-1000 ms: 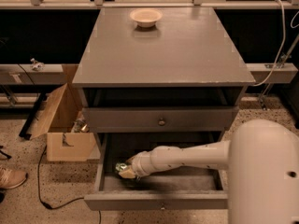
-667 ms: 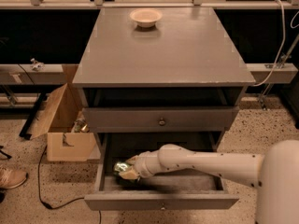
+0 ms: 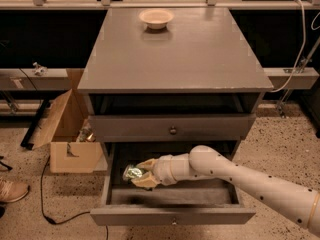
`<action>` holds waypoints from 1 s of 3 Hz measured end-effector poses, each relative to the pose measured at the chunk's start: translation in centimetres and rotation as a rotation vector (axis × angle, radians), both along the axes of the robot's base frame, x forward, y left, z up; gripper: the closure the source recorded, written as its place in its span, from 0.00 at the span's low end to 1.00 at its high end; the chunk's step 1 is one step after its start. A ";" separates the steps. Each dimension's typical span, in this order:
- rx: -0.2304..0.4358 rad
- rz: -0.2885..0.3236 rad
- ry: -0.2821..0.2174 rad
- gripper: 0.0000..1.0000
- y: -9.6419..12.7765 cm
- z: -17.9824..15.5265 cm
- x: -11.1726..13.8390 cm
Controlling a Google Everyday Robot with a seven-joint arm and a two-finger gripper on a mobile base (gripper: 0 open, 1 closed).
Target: Pick green can from middle drawer and place on counter
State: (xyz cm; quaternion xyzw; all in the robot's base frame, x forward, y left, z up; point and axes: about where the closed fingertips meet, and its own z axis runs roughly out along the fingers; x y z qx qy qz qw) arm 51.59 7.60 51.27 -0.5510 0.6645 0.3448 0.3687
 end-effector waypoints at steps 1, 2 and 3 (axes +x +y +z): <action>-0.001 0.000 0.000 1.00 0.0 0.0 0.0; 0.025 0.012 -0.064 1.00 -1.0 3.8 0.1; 0.029 0.038 -0.197 1.00 -3.5 13.5 0.6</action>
Offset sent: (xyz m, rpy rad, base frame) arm 0.0046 -0.0382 0.1395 0.0911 -0.2315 0.0375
